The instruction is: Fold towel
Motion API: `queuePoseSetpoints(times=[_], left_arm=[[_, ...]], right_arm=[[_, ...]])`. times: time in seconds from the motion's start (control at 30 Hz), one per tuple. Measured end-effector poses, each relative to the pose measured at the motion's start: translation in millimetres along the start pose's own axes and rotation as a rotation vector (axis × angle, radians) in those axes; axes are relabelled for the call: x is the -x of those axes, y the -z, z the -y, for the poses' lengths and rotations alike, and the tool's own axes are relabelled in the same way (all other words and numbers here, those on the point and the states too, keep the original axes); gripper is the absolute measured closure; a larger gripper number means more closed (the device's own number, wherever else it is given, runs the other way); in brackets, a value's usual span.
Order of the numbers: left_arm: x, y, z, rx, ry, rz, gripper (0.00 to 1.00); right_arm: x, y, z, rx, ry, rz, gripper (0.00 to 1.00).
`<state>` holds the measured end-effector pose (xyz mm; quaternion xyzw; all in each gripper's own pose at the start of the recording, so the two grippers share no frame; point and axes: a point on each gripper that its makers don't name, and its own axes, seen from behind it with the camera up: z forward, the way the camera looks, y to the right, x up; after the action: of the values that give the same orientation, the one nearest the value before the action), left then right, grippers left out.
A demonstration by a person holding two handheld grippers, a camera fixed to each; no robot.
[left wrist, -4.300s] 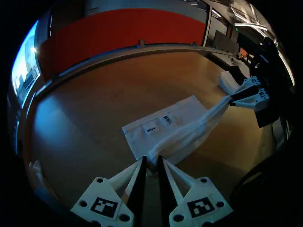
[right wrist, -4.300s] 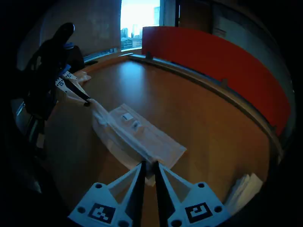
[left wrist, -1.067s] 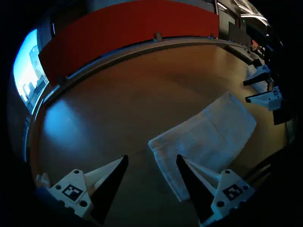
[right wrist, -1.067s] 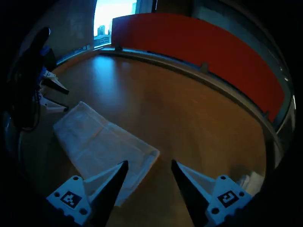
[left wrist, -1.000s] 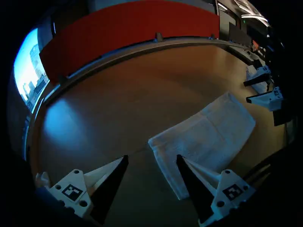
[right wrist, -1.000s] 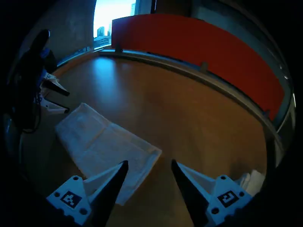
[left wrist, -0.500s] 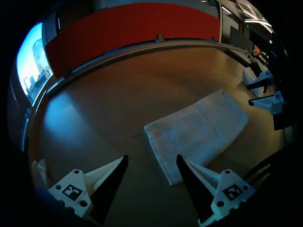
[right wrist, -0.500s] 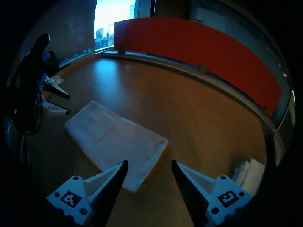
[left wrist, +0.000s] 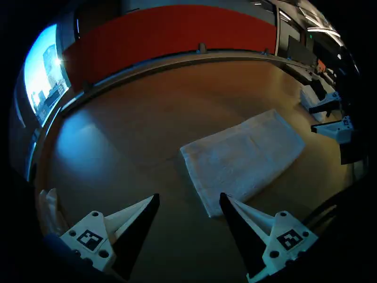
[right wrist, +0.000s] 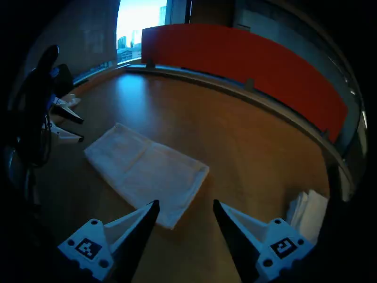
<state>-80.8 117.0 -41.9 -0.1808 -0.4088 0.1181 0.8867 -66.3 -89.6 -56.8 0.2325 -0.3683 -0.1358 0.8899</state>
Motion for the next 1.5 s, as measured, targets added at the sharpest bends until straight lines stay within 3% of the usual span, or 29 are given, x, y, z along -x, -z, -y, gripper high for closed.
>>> queuePoseSetpoints(times=[0.2, 0.97, 1.5], left_arm=[[5.7, 8.3, 2.1, -0.013, 0.010, -0.005, 0.05], [37.3, 50.9, 2.7, -0.057, 0.134, -0.027, 0.06], [56.7, 67.4, 6.1, -0.080, 0.177, -0.023, 0.06]], right_arm=[[-0.2, -2.2, 3.9, -0.016, 0.019, -0.001, 0.12], [8.1, -13.7, 16.8, -0.107, 0.106, 0.027, 0.12], [21.4, -22.9, 15.5, -0.128, 0.129, 0.055, 0.12]])
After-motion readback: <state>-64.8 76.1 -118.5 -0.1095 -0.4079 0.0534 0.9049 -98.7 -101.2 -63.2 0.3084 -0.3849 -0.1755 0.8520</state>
